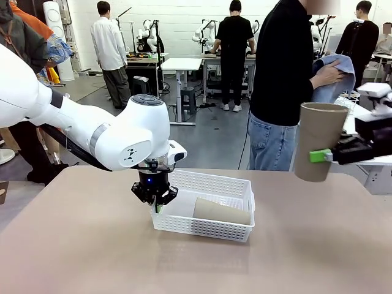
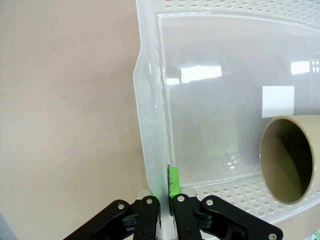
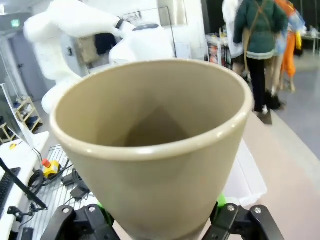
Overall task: Clean and organize the cups into the basket.
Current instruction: Pick up the Reusable plastic cup from the right side of the table and stack it inside the Organizing basket in the center of the table.
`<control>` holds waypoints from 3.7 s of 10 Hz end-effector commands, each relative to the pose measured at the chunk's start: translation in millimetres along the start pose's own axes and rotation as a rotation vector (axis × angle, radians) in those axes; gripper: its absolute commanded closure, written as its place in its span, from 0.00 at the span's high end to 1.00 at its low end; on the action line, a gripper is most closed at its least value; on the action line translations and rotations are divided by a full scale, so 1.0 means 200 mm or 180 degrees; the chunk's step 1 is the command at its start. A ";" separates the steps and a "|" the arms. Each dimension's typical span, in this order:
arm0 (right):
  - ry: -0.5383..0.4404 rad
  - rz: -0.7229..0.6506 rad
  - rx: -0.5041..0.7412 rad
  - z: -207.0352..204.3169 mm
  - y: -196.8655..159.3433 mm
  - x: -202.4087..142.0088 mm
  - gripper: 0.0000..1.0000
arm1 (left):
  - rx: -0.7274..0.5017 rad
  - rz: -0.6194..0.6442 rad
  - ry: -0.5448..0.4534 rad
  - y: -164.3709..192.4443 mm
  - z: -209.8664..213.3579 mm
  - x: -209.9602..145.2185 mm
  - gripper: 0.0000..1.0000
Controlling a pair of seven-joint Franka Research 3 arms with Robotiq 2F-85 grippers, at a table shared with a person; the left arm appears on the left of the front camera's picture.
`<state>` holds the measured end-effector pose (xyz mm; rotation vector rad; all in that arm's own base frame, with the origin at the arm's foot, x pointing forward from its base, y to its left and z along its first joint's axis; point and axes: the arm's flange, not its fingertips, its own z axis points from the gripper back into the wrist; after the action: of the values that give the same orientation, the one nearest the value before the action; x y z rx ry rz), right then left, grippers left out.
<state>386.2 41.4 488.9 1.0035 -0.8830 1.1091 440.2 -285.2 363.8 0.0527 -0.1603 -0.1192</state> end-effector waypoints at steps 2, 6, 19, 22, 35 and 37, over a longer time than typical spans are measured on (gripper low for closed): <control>0.0895 -0.0674 -0.0087 -0.21 0.07 0.45 0.83 | 0.0041 -0.0017 -0.0035 0.00 0.00 0.00 0.00; 0.2485 -0.0981 -0.0423 -0.58 0.04 0.76 0.83 | 0.0041 -0.0017 -0.0035 0.00 0.00 0.00 0.00; 0.3599 -0.0384 -0.0525 -1.10 -0.29 0.55 0.83 | 0.0041 -0.0017 -0.0035 0.00 0.00 0.00 0.00; 0.3599 -0.0384 -0.0525 -1.10 -0.29 0.55 0.83 | 0.0041 -0.0017 -0.0035 0.00 0.00 0.00 0.00; 0.3796 0.0011 0.0151 -1.59 -0.77 0.39 0.83 | 0.0041 -0.0017 -0.0035 0.00 0.00 0.00 0.00; 0.3839 0.0011 0.0157 -1.62 -0.84 0.33 0.83 | 0.0041 -0.0017 -0.0035 0.00 0.00 0.00 0.00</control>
<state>574.4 341.4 412.6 0.2517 0.1090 1.4378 440.2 -285.2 363.8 0.0527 -0.1603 -0.1192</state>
